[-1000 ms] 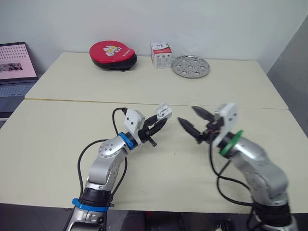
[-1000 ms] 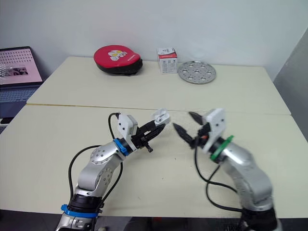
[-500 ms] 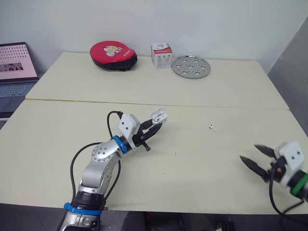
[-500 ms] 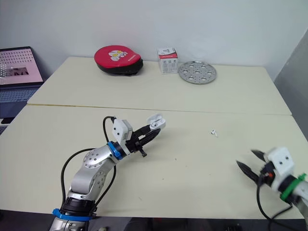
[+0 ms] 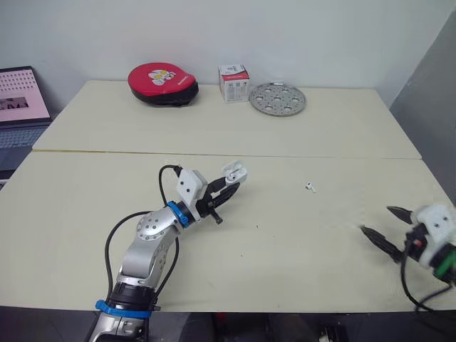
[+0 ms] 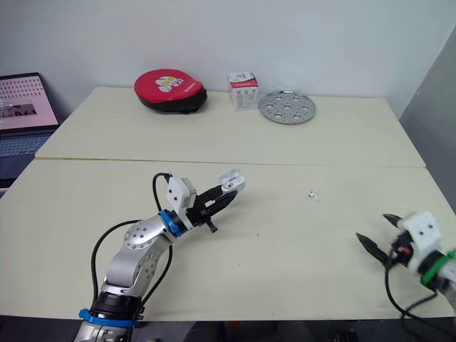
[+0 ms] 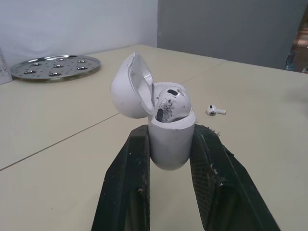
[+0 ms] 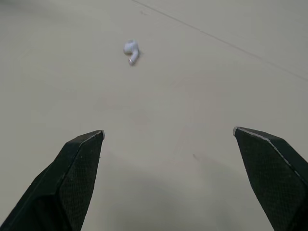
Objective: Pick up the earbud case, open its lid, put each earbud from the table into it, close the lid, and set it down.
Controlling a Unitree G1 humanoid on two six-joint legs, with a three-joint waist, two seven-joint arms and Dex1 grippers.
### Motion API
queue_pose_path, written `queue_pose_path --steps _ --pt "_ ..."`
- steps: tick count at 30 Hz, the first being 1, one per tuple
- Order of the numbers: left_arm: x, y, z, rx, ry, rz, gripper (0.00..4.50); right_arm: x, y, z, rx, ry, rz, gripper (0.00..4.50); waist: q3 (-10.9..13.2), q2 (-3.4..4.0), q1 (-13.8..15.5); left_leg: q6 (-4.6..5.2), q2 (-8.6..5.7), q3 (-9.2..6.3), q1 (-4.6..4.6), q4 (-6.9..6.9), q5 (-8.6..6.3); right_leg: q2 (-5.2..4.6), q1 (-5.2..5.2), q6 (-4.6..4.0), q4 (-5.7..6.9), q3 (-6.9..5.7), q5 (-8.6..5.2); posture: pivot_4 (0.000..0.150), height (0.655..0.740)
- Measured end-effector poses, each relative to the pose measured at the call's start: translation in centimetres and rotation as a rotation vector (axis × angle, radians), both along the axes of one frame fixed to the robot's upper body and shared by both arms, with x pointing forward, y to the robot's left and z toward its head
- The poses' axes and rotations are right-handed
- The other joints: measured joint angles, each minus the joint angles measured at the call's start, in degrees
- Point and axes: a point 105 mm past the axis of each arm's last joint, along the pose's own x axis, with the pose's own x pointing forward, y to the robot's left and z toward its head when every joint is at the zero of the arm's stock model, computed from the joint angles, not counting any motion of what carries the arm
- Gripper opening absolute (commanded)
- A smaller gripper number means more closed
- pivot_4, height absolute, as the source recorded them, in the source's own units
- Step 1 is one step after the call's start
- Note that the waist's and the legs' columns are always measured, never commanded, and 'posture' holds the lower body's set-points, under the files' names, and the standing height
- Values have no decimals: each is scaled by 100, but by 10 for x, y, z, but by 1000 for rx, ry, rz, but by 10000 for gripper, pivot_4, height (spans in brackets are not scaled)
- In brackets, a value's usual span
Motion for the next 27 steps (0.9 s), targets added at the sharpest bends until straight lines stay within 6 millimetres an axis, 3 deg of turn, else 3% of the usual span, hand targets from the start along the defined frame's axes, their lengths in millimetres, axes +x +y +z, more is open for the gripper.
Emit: queue_pose_path --steps 4,10,16,20,27 --pt "1 -2 0 -4 2 6 7804 41 20 5 47 -31 24 45000 0 -1 9 0 -1 1 -4 0 0 -2 -3 0 -1 -1 0 1500 7400" --pt "2 -7 -1 -11 5 0 7804 80 36 -10 75 6 47 45000 0 1 31 0 2 2 -13 -4 0 -4 -13 0 -3 -6 0 1500 7400" --pt "2 -10 0 -20 5 -7 7804 98 46 -32 113 63 43 45000 0 1 24 0 4 7 -10 -1 0 -6 -14 -1 6 -3 0 1500 7400" --pt "2 -10 0 -19 5 -6 7804 101 50 -35 133 60 49 45000 -1 2 13 0 5 6 -3 4 0 -5 -12 -1 20 -3 0 1500 7400" --pt "3 -10 -1 -18 5 -5 7804 102 57 -36 150 65 58 21694 -1 2 -3 0 6 5 6 7 0 -2 -12 -1 44 -2 0 1500 7400"
